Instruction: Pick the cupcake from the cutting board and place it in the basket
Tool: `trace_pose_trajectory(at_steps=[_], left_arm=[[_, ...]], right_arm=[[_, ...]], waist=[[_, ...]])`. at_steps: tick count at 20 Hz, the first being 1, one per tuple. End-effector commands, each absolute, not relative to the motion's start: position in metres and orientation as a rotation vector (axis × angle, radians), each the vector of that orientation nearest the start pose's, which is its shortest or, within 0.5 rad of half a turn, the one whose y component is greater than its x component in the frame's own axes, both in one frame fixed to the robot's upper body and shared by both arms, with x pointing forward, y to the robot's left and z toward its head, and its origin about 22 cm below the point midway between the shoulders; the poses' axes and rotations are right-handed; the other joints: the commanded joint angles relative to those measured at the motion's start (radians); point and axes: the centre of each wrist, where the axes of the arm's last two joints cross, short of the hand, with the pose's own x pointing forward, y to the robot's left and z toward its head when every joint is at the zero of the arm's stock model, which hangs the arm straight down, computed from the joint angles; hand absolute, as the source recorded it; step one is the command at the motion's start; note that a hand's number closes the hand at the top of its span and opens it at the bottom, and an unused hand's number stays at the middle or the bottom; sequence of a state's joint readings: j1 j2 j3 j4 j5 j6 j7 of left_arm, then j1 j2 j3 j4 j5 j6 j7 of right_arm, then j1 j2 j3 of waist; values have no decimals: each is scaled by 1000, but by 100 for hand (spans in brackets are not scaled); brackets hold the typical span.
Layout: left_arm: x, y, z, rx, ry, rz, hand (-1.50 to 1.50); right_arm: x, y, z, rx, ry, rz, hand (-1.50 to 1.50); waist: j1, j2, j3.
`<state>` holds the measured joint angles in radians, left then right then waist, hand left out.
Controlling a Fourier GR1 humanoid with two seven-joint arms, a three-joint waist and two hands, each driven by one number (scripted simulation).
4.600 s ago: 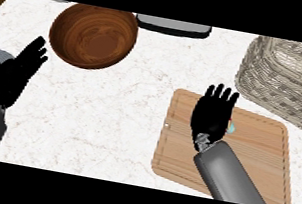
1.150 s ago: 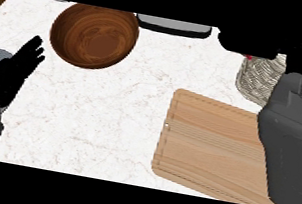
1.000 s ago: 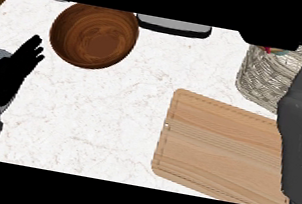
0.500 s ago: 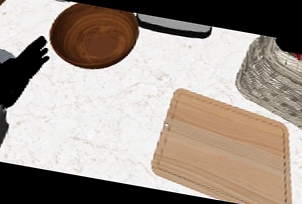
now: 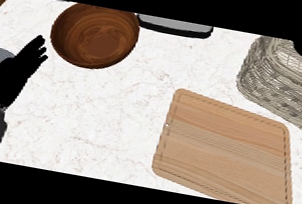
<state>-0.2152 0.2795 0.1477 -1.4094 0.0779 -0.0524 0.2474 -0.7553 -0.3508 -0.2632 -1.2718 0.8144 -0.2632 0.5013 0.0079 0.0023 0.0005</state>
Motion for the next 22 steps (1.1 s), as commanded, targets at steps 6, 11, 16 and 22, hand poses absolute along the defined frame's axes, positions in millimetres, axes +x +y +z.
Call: trace_pose_trajectory(at_steps=[6,11,16,22], left_arm=[[299,303,32,186,-1380,-83,0],[296,297,33,184,-1399,-73,0],[292,312,43,186,-1391,-65,0],[280,319,37,196,-1368,-68,0]], right_arm=[[406,-325,161,-1171,-1499,55,-150],[408,-329,168,-1137,-1594,-39,-150],[391,-358,202,-1076,-1590,-368,-150],[342,-441,225,-992,-1609,-583,-150]], waist=[[0,0,0],[0,0,0],[-14,-7,0],[-15,-7,1]])
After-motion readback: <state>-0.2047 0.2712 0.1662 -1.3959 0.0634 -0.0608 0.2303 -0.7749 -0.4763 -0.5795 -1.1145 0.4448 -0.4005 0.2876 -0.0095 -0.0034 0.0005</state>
